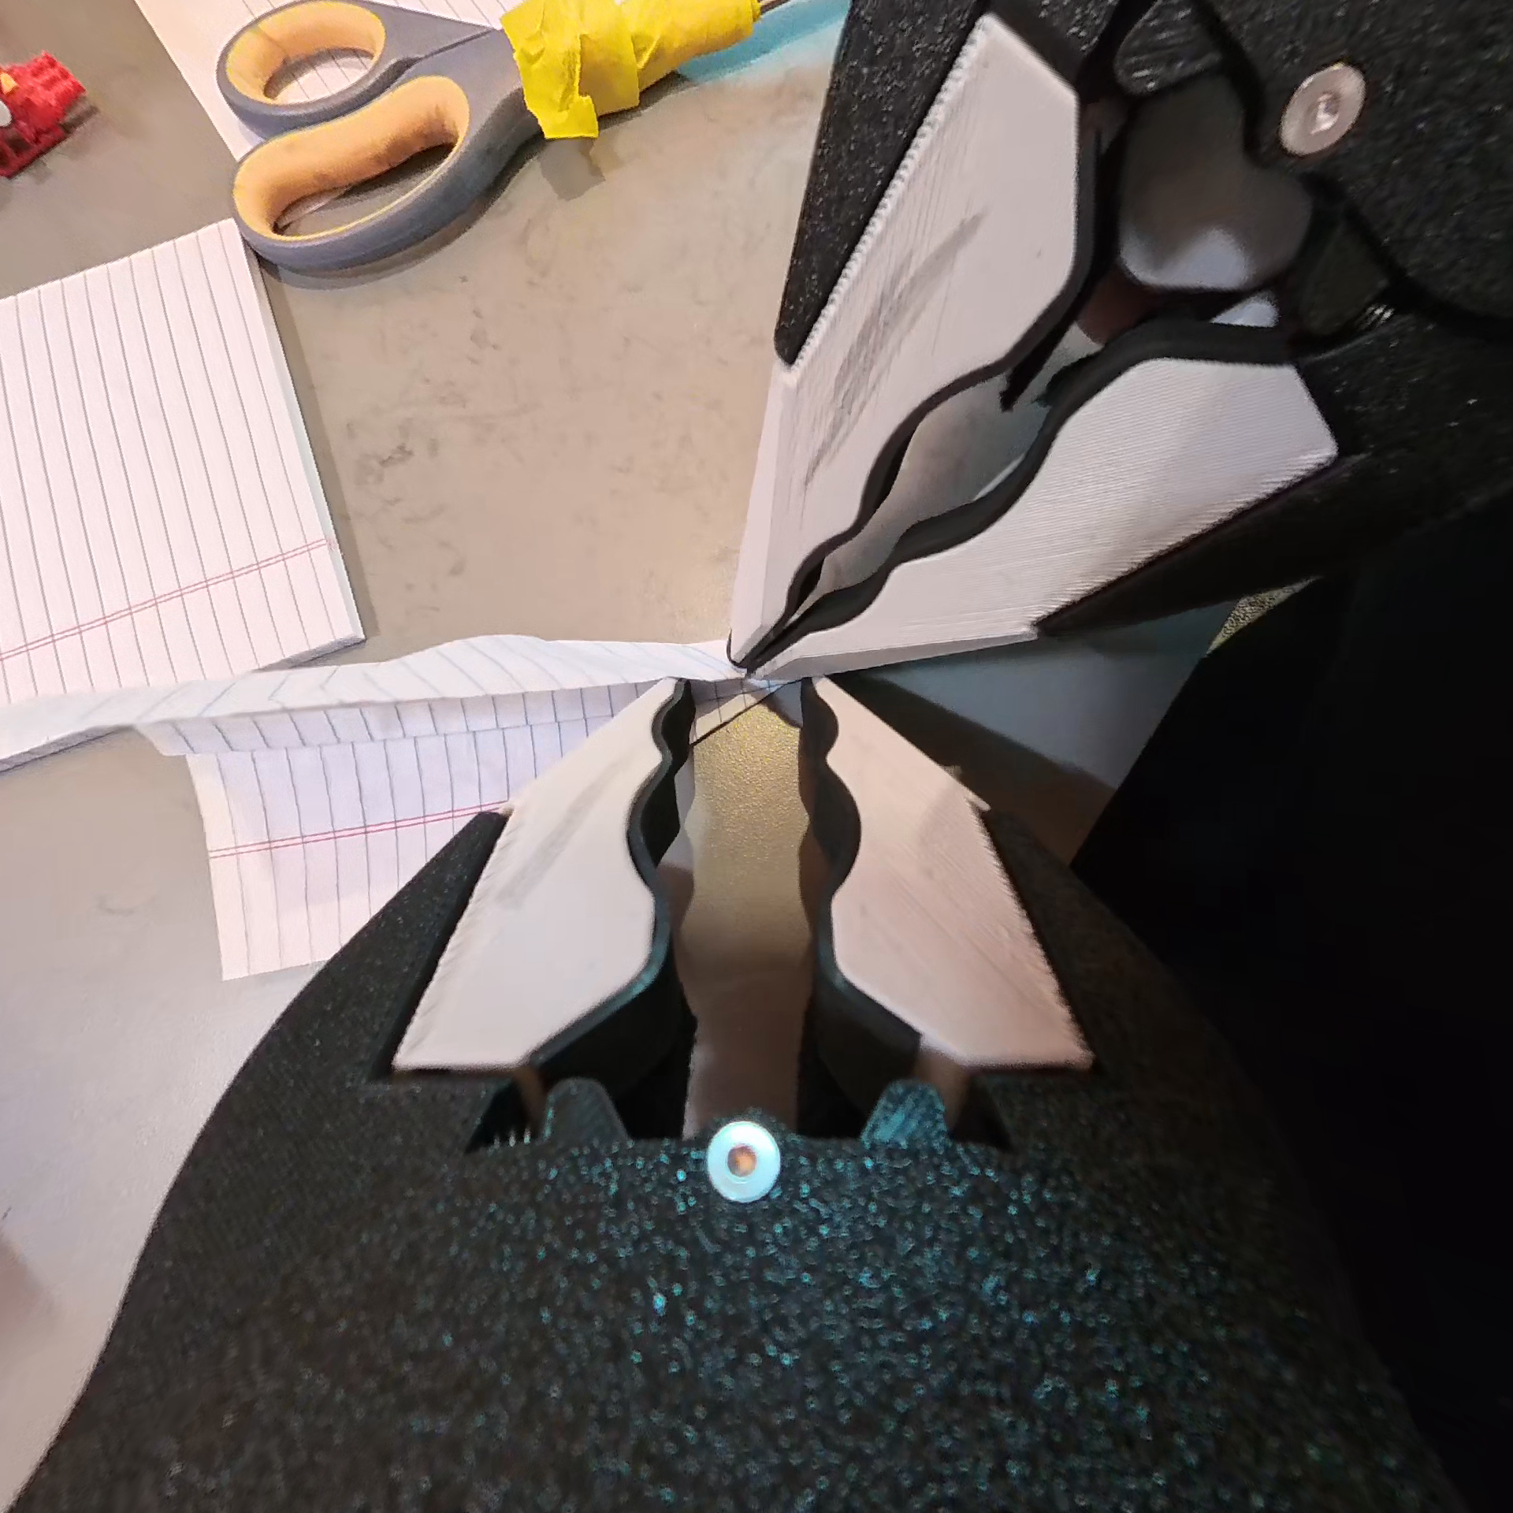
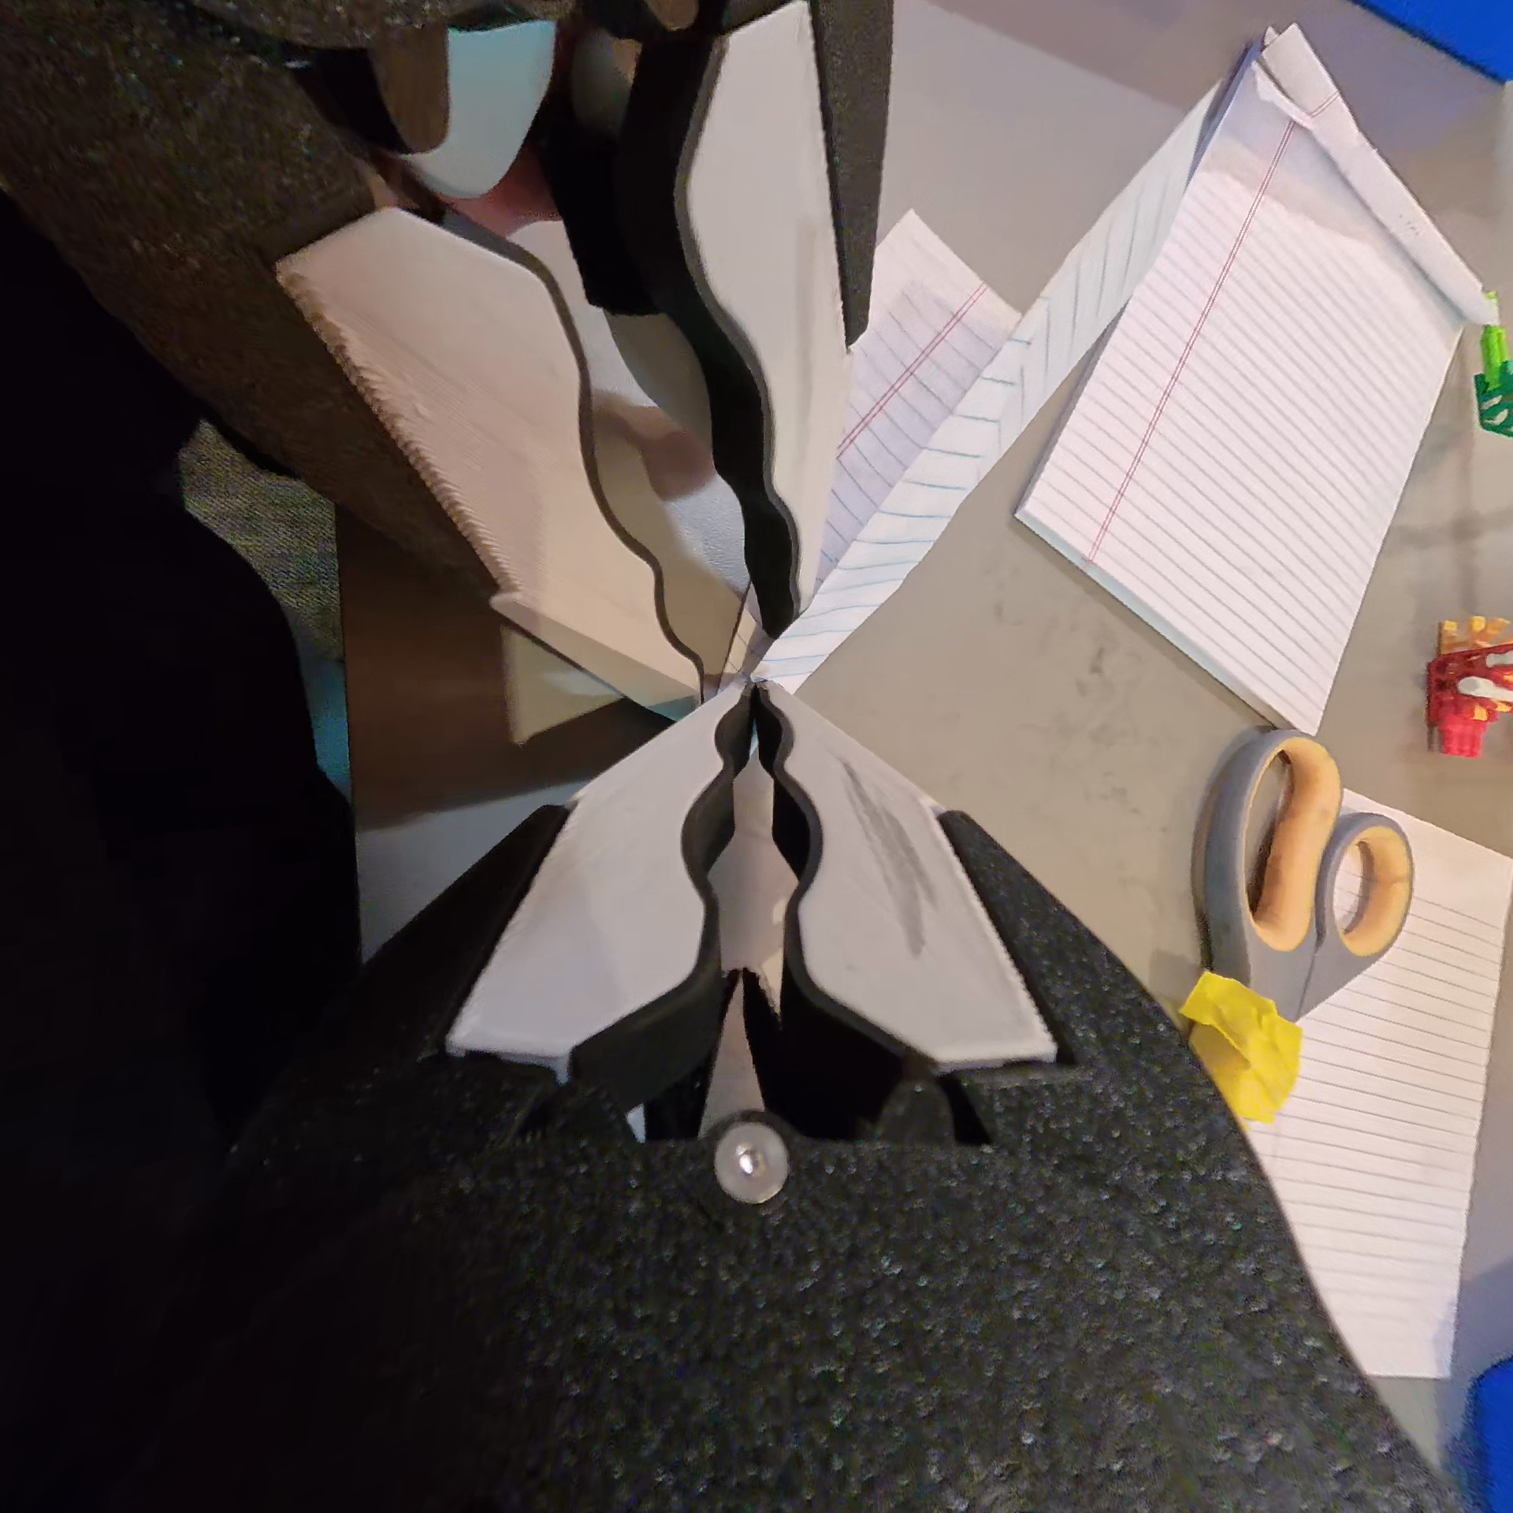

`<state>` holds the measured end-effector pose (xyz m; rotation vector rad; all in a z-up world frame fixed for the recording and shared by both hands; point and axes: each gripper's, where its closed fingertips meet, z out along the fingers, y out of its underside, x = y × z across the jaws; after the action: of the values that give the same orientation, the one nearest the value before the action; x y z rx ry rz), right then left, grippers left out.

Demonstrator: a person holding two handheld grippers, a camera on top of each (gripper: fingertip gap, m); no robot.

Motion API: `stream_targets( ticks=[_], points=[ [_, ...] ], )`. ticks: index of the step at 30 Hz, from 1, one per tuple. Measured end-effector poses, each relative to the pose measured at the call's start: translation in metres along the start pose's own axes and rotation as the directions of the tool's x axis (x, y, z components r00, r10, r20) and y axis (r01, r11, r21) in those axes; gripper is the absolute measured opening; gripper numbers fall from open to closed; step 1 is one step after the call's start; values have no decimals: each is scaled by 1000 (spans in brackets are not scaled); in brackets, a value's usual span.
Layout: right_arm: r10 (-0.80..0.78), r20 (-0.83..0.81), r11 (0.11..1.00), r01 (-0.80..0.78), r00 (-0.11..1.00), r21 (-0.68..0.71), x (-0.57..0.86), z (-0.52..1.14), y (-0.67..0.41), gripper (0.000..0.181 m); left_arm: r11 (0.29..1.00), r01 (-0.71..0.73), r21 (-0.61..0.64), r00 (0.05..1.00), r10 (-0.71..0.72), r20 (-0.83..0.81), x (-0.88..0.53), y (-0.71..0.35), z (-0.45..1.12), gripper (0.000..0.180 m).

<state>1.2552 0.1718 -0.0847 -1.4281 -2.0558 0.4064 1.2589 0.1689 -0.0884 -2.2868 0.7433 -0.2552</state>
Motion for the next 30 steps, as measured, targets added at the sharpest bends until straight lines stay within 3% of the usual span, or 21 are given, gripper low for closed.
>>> stream_targets(
  ticks=[30],
  points=[
    [-15, 54, 999, 18, 998, -38, -6, 2, -5, 0, 1000, -12, -1, 1000, 12, -15, -5, 7, -6, 23]
  ],
)
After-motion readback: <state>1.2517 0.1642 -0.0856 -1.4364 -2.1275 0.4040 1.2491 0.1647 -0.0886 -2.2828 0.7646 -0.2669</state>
